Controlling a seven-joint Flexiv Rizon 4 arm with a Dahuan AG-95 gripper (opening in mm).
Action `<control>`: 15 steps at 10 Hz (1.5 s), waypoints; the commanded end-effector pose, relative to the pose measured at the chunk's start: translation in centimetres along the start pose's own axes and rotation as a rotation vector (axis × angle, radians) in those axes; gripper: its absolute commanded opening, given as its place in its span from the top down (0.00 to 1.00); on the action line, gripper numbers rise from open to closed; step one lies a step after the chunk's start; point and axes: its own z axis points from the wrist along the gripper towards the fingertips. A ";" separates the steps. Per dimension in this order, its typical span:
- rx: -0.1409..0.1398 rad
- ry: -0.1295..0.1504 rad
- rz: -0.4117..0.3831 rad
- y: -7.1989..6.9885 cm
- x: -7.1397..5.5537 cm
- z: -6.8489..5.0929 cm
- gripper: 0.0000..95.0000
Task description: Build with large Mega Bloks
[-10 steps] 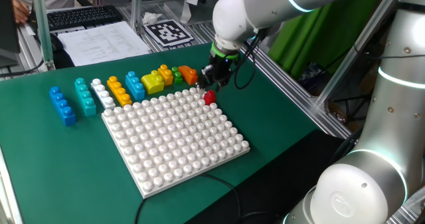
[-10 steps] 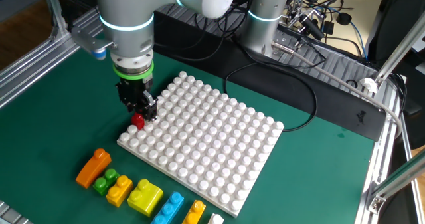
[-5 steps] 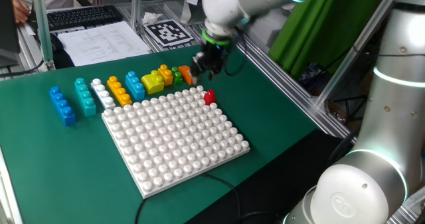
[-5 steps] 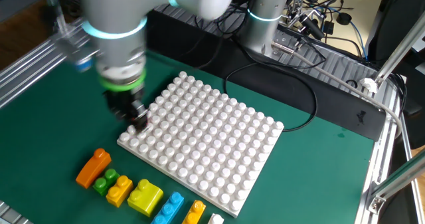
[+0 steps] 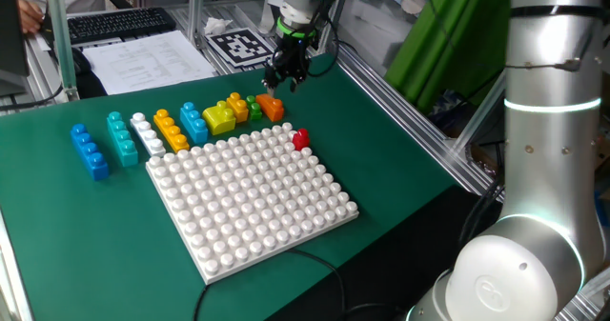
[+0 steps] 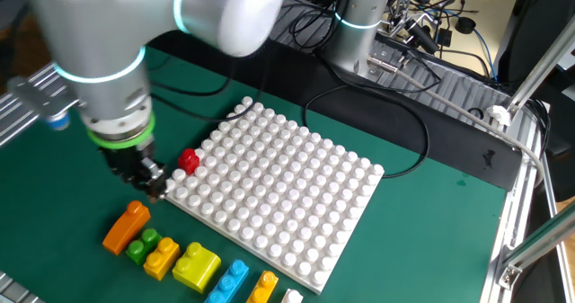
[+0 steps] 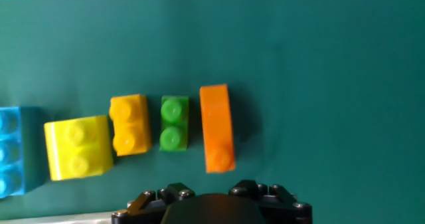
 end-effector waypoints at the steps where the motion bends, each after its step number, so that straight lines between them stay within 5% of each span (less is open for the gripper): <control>1: -0.003 0.008 -0.022 -0.7 -1.4 0.5 0.40; 8: -0.019 -0.007 -0.037 -1.2 -3.1 4.3 0.40; 15: -0.044 -0.015 -0.055 -1.3 -3.3 6.7 0.40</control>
